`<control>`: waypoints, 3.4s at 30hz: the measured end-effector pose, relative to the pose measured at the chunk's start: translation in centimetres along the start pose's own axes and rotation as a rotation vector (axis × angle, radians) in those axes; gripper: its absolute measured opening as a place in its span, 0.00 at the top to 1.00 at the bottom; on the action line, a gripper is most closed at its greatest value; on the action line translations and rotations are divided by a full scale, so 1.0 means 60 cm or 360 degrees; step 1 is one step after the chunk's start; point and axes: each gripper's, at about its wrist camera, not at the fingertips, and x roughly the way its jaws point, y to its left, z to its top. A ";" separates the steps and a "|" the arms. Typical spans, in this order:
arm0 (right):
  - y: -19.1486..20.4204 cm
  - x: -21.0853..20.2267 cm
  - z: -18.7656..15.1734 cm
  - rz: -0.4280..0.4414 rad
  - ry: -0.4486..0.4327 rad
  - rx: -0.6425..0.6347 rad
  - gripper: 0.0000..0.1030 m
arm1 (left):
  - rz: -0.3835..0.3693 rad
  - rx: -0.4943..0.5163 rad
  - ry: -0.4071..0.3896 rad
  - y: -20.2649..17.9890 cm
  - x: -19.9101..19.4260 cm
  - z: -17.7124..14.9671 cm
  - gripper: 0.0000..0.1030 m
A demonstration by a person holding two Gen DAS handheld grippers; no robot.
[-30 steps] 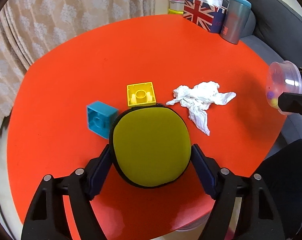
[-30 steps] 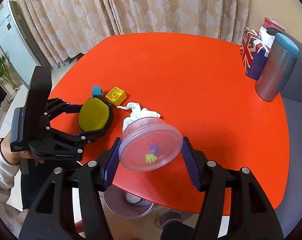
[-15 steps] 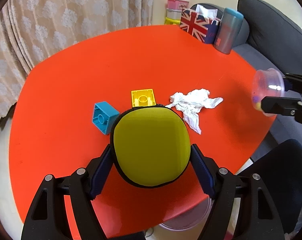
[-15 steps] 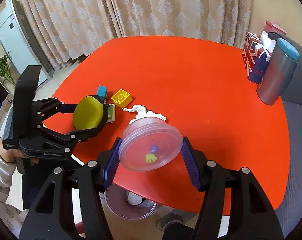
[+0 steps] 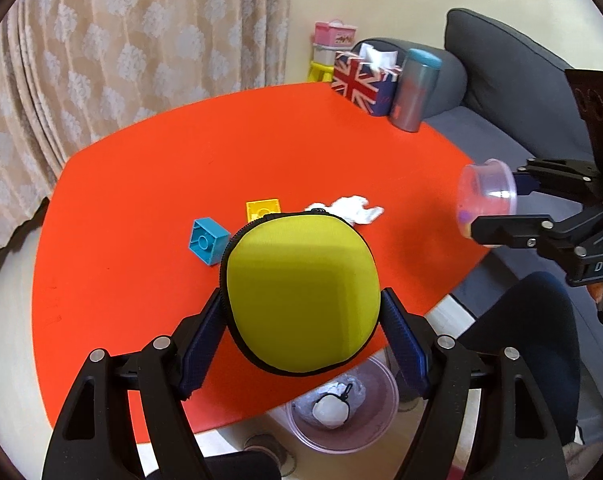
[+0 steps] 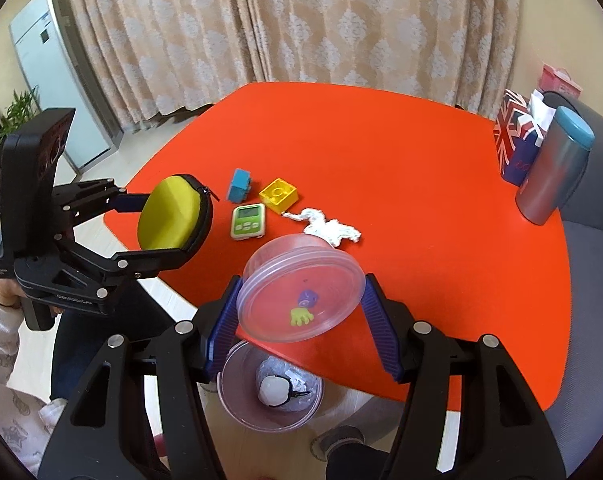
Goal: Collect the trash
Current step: 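Carry the container over the wastebasket and open the right tool while the left tool holds the case, then lower the yellow case over the wastebasket and open the left tool, then move the right tool toward the white tissue on the table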
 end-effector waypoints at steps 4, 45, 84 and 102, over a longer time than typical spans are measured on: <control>0.018 -0.015 -0.010 0.0010 0.0009 -0.0037 0.42 | -0.0025 0.0025 -0.0010 -0.011 -0.019 -0.010 0.29; 0.072 0.013 -0.100 0.0172 0.0206 -0.0038 0.10 | -0.0109 0.0023 0.0062 -0.031 -0.055 -0.098 0.29; 0.019 -0.036 -0.101 0.0012 0.0086 0.0078 0.07 | -0.0214 0.0133 0.0125 -0.085 -0.027 -0.096 0.12; 0.022 -0.031 -0.095 0.0011 0.0088 0.0074 0.07 | -0.0131 0.0057 0.0086 -0.058 -0.034 -0.089 0.07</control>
